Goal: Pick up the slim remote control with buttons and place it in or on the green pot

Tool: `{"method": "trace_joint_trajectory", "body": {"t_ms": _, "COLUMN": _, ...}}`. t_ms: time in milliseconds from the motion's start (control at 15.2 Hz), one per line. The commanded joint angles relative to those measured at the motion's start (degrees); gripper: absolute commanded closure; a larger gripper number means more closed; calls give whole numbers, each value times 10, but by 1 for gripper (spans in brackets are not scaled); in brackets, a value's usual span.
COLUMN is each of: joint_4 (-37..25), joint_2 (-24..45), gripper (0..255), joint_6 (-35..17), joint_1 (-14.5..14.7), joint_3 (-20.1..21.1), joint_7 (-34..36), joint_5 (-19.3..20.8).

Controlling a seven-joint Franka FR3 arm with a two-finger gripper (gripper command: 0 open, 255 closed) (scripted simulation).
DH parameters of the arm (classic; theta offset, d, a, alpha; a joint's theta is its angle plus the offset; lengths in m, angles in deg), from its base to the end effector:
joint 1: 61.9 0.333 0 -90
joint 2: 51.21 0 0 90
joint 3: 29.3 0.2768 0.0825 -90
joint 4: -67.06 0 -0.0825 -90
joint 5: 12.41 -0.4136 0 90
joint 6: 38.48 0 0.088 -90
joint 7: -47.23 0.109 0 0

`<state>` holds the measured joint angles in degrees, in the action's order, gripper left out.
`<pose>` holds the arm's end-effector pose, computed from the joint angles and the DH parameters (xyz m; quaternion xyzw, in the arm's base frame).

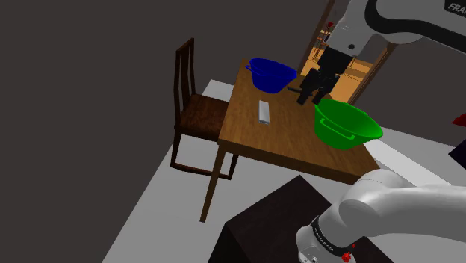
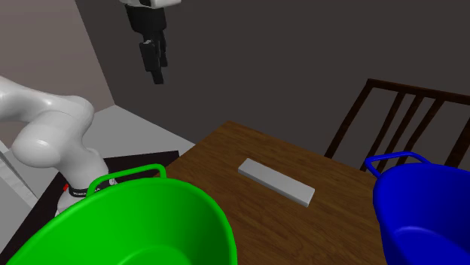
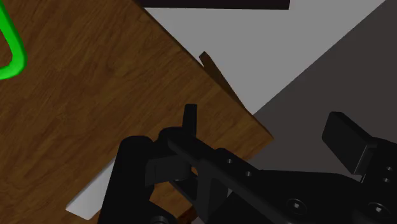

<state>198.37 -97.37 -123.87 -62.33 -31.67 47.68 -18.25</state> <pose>0.3511 -0.0087 0.5935 -0.9977 0.0178 -0.0029 0.0656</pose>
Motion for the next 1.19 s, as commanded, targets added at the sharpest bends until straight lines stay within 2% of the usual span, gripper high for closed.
{"method": "trace_joint_trajectory", "body": {"t_ms": 0, "joint_4": 0, "joint_2": 0, "gripper": 0, "joint_6": 0, "joint_1": 0, "joint_3": 0, "joint_7": 0, "joint_5": 0}}
{"method": "trace_joint_trajectory", "body": {"t_ms": 528, "joint_4": -4, "joint_2": 132, "gripper": 0, "joint_6": -128, "joint_1": -30, "joint_3": 1, "joint_7": 40, "joint_5": 18}}
{"method": "trace_joint_trajectory", "body": {"t_ms": 1122, "joint_4": -58, "joint_2": 300, "gripper": 0, "joint_6": -242, "joint_1": -62, "joint_3": -9, "joint_7": 89, "joint_5": 39}}
